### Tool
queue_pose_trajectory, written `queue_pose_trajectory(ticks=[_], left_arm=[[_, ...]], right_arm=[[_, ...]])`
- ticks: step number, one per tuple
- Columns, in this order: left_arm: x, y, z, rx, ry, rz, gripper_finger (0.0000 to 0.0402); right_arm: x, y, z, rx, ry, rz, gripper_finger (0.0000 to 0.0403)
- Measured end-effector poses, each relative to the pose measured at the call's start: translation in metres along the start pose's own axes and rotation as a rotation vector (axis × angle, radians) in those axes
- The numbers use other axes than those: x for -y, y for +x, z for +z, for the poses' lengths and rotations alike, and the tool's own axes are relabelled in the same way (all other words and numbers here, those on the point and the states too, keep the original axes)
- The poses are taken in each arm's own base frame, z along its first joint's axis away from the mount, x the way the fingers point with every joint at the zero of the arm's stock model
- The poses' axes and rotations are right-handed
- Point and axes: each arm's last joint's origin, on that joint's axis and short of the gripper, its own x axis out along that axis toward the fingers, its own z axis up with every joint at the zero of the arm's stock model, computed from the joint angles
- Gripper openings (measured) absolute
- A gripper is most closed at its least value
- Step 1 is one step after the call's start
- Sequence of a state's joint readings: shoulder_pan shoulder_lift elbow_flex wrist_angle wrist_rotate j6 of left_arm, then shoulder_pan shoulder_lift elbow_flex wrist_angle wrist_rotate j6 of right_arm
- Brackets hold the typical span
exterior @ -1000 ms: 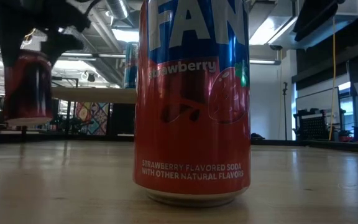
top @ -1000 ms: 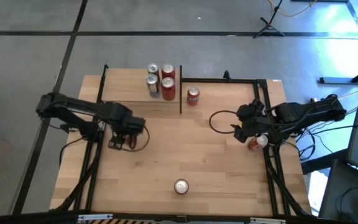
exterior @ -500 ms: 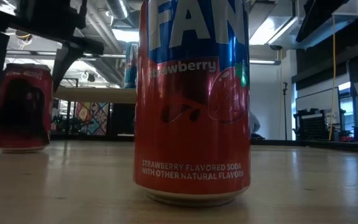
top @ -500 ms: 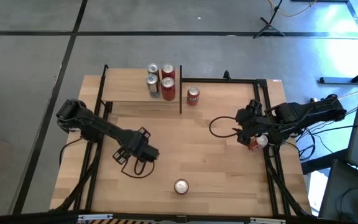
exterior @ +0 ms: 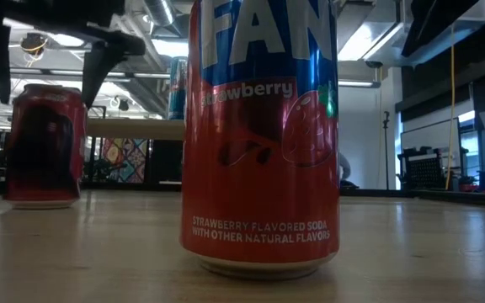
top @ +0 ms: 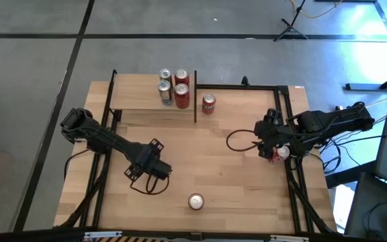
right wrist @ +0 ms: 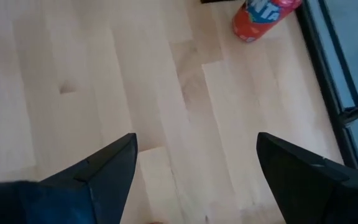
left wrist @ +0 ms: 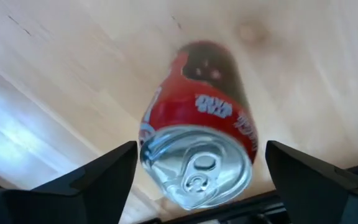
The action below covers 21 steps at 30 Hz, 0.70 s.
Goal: Place canned beverage on shelf
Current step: Put the left red white soda can on the shelf
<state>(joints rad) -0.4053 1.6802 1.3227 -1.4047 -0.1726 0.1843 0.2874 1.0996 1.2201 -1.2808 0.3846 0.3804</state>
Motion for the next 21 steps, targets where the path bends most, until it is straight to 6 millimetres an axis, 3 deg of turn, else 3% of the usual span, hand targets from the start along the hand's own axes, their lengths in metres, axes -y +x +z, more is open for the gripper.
queue_pose_trajectory(ticks=[5, 8, 14, 21], left_arm=[[-0.002, -0.014, 0.000, 0.021, -0.047, 0.006, 0.0355], [-0.008, -0.034, -0.005, 0.016, -0.176, 0.027, 0.0356], [-0.020, -0.088, -0.022, 0.252, -0.773, -0.023, 0.0350], [-0.018, -0.119, -0.033, 0.553, -1.375, -0.239, 0.0348]], right_arm=[[-0.001, 0.000, 0.000, -0.008, -0.026, 0.021, 0.0319], [-0.001, 0.000, 0.000, -0.008, -0.026, 0.021, 0.0319], [-0.001, 0.000, 0.000, -0.010, -0.071, 0.028, 0.0319], [-0.001, 0.000, 0.000, -0.009, -0.128, 0.028, 0.0319]])
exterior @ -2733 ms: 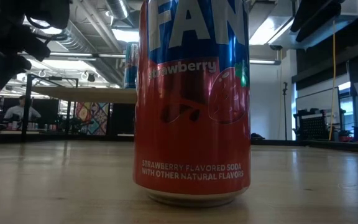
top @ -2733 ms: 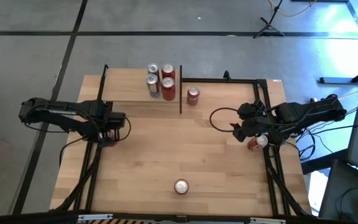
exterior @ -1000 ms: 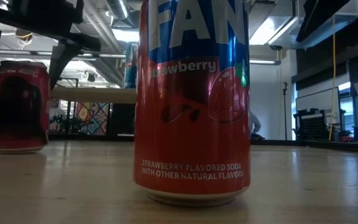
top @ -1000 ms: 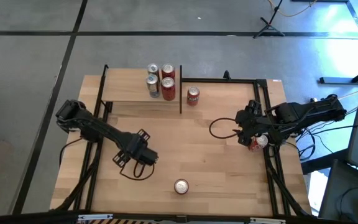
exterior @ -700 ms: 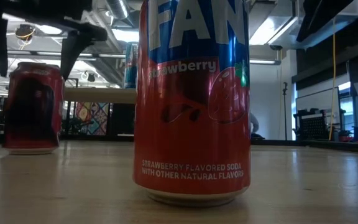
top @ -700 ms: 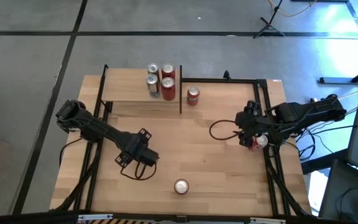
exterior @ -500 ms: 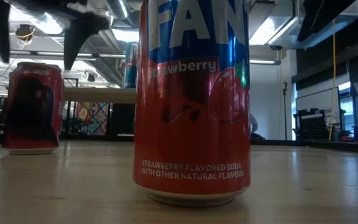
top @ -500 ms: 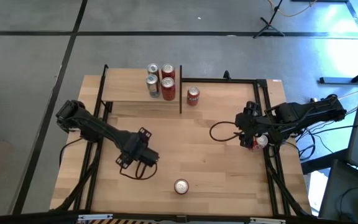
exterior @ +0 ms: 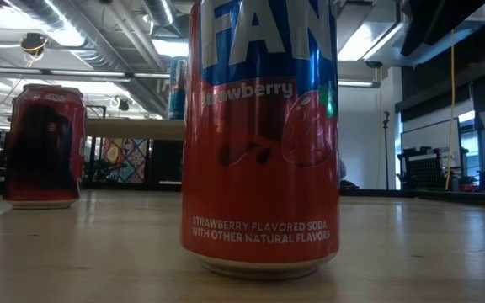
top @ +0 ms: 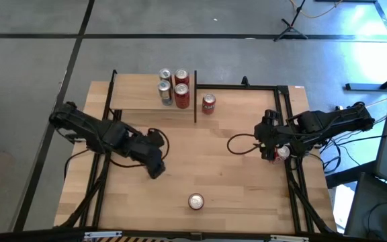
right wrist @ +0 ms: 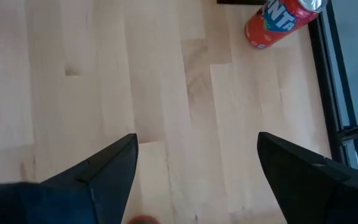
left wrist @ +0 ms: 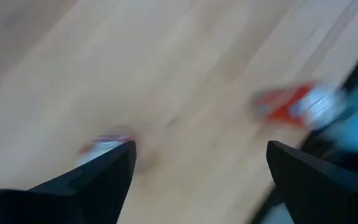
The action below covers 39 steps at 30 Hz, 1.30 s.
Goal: Place canned beverage on shelf
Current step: Put the left red white soda can on the shelf
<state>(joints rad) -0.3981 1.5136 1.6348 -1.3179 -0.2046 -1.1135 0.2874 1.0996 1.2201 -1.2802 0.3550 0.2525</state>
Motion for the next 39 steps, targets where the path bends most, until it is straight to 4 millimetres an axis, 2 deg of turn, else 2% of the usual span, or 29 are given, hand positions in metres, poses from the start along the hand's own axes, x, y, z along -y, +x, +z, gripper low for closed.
queue_pose_trajectory(ticks=[3, 7, 10, 13, 17, 24, 32, 39], left_arm=[[0.012, -0.002, 0.000, 0.053, -0.130, -0.100, 0.0348], [0.027, -0.001, 0.000, 0.090, -0.190, -0.210, 0.0348], [0.024, 0.006, -0.004, 0.074, -0.347, -0.123, 0.0348], [0.015, 0.013, -0.016, 0.031, -0.556, 0.052, 0.0348], [0.010, 0.021, -0.026, 0.027, -0.704, 0.213, 0.0348], [0.002, 0.034, -0.022, 0.025, -0.750, 0.372, 0.0348], [-0.011, 0.074, -0.025, -0.070, -0.754, 0.448, 0.0348], [-0.025, 0.091, -0.025, -0.111, -0.752, 0.515, 0.0348]], right_arm=[[0.000, 0.000, 0.000, 0.000, -0.025, 0.000, 0.0319], [0.000, 0.000, 0.000, 0.000, -0.058, 0.000, 0.0319], [0.000, 0.000, 0.000, -0.003, -0.079, -0.001, 0.0319], [0.000, 0.000, -0.001, -0.005, -0.082, -0.001, 0.0319], [0.000, 0.000, -0.001, -0.005, -0.103, -0.001, 0.0319], [0.000, 0.000, 0.000, -0.003, -0.131, -0.001, 0.0319], [0.000, 0.000, 0.000, 0.000, -0.131, -0.001, 0.0319], [0.000, 0.000, 0.000, 0.000, -0.154, 0.000, 0.0319]])
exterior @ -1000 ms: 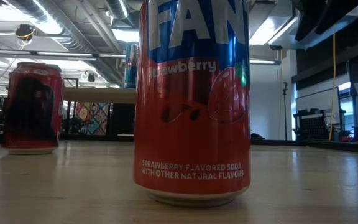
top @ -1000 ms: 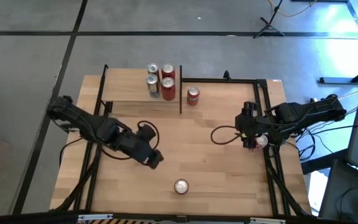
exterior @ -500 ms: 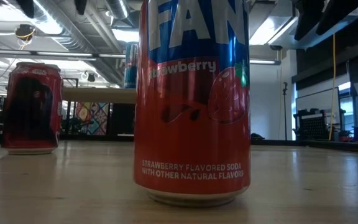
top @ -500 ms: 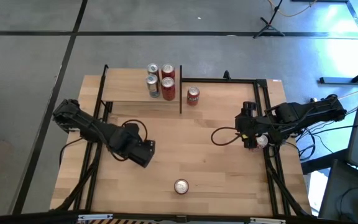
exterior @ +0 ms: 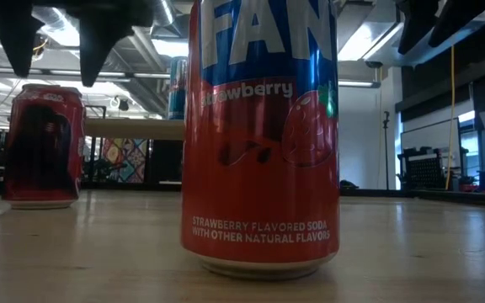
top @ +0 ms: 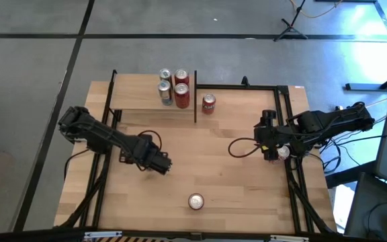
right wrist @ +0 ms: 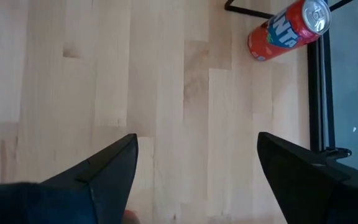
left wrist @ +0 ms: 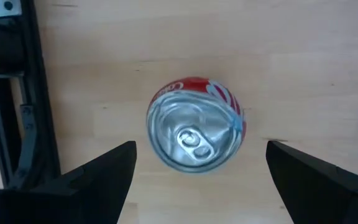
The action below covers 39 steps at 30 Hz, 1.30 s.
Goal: Place canned beverage on shelf
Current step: Put the left red white soda can on the shelf
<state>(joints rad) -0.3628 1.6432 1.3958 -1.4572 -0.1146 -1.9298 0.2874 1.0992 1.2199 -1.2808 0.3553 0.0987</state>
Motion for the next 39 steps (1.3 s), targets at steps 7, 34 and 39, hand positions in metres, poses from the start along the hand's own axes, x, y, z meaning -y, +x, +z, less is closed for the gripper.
queue_pose_trajectory(ticks=[7, 34, 39], left_arm=[[0.001, 0.020, 0.007, -0.015, 0.021, 0.038, 0.0348], [0.010, -0.037, 0.044, 0.041, 0.835, -0.106, 0.0271], [0.006, -0.071, 0.076, 0.137, 1.046, -0.133, 0.0271]], right_arm=[[0.000, 0.000, 0.000, 0.000, -0.004, 0.000, 0.0319], [0.007, -0.008, 0.015, 0.132, -0.034, -0.068, 0.0319], [0.033, -0.019, 0.022, 0.180, 0.101, -0.102, 0.0319]])
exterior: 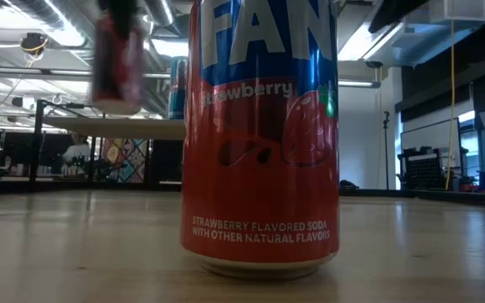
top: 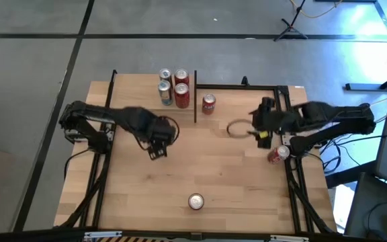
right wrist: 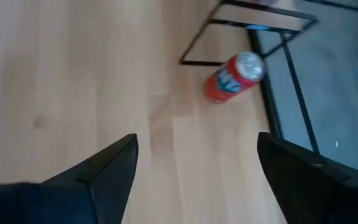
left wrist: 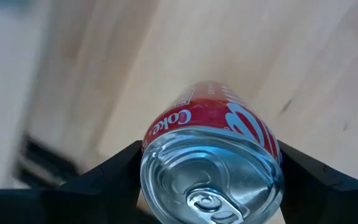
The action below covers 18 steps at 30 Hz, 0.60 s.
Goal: Place canned beverage on shelf
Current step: Put the left red white soda can on the shelf
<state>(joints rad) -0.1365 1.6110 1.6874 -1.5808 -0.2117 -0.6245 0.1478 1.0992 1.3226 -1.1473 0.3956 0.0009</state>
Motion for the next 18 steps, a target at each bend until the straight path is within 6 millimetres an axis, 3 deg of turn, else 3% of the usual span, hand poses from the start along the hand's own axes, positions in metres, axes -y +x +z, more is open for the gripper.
queue_pose_trajectory(ticks=[8, 18], left_arm=[[-0.054, -0.026, 0.022, 0.121, 0.218, 0.009, 0.0271], [-0.130, -0.051, 0.006, 0.205, 0.314, 0.107, 0.0271]], right_arm=[[0.038, 0.003, 0.006, 0.042, 0.192, -0.026, 0.0319], [0.061, 0.012, 0.003, 0.022, 0.323, -0.041, 0.0319]])
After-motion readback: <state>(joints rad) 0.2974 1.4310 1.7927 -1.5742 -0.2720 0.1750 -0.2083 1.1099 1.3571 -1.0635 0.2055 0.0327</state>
